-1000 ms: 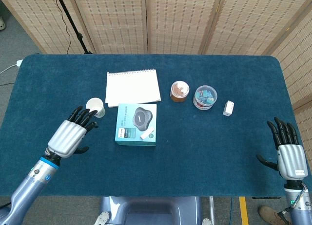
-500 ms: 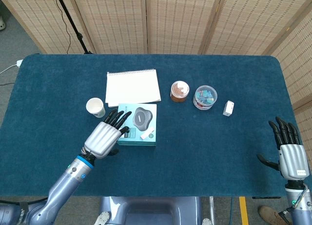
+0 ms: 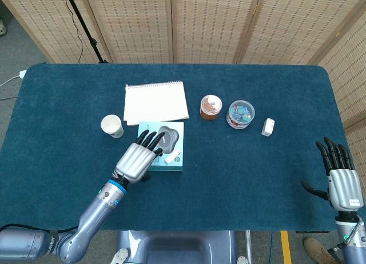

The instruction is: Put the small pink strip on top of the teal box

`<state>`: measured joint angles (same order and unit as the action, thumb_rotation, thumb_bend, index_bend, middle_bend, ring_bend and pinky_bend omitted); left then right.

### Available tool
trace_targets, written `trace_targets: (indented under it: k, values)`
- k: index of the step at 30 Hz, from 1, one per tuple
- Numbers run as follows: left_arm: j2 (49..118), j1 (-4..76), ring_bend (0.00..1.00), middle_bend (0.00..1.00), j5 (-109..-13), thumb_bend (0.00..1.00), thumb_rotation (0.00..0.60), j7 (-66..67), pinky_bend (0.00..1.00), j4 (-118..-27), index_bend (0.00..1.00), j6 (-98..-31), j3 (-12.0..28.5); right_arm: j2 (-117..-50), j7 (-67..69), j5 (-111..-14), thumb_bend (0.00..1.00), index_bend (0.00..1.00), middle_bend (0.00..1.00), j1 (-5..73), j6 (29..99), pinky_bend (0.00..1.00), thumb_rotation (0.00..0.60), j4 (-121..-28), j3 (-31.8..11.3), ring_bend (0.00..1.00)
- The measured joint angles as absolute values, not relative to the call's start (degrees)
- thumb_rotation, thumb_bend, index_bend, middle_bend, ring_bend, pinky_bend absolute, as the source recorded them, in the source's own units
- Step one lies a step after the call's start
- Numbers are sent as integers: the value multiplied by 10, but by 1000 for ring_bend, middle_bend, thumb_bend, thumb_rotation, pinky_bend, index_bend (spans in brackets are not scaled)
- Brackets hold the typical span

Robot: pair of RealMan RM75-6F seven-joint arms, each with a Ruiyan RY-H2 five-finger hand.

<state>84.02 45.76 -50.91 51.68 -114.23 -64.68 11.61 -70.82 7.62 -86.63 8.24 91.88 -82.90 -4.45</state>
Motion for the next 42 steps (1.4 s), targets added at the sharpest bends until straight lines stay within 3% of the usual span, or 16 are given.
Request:
trace_targets:
  k: [30, 36, 42]
  values:
    - [896, 499, 0, 0, -479, 0, 600, 459, 0, -1102, 469, -675, 110, -707, 83, -873, 0, 0, 0, 74, 908, 0, 600, -832, -59, 0]
    - [906, 502, 0, 0, -478, 0, 538, 456, 0, -1092, 479, -681, 108, -707, 83, -874, 0, 0, 0, 73, 908, 0, 600, -833, -61, 0]
    - [914, 507, 0, 0, -469, 0, 528, 462, 0, -1084, 479, -687, 107, -706, 84, -874, 0, 0, 0, 72, 906, 0, 600, -834, -63, 0]
